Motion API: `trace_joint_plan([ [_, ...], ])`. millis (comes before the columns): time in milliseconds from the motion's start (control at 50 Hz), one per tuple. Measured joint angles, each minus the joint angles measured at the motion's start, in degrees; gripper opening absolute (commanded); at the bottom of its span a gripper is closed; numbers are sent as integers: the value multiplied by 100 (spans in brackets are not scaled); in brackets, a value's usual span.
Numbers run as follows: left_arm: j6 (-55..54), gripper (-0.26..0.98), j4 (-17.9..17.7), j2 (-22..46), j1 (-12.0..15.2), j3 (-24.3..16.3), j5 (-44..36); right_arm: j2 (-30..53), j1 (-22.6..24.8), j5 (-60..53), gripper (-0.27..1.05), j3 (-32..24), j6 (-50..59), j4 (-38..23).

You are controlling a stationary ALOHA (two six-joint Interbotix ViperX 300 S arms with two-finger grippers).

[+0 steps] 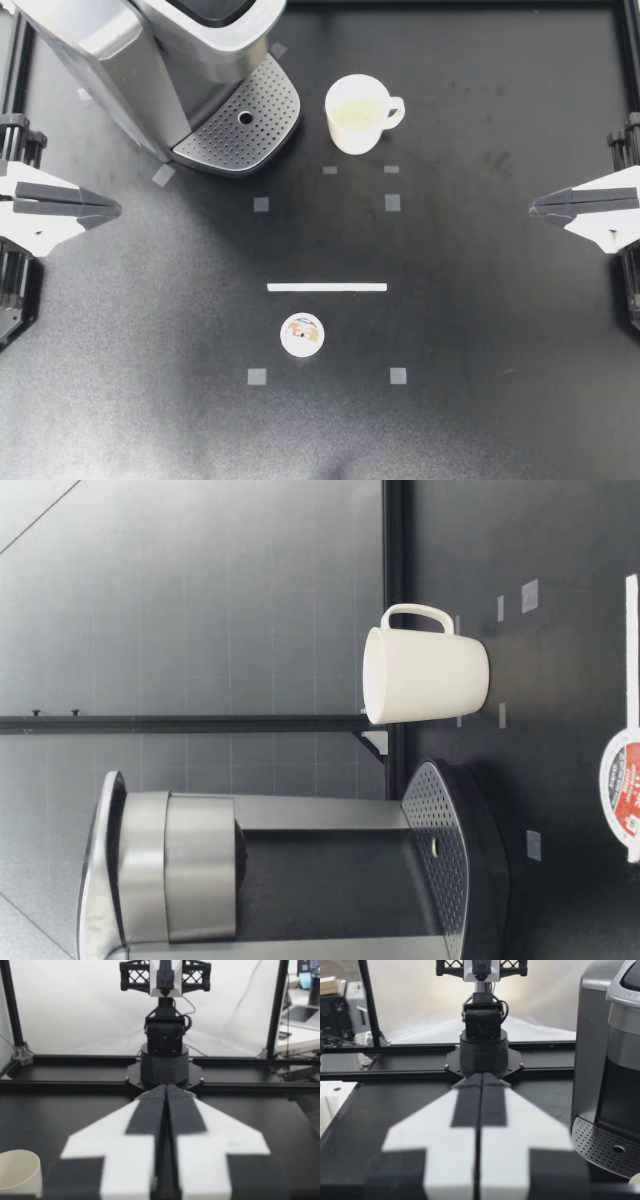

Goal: Place the coffee capsule inside the capsule container, then place the cup onto the center of the cup tray.

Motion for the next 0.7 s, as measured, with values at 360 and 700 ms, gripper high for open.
trace_joint_plan([
  [360, 53, 17, 0, 0, 114, 62, -316, 888, 0, -149, 4, -299, 62, 18],
  [700, 35, 17, 9, 141, 114, 62, -316, 2619, -9, 1354, 4, -1477, 457, 26],
])
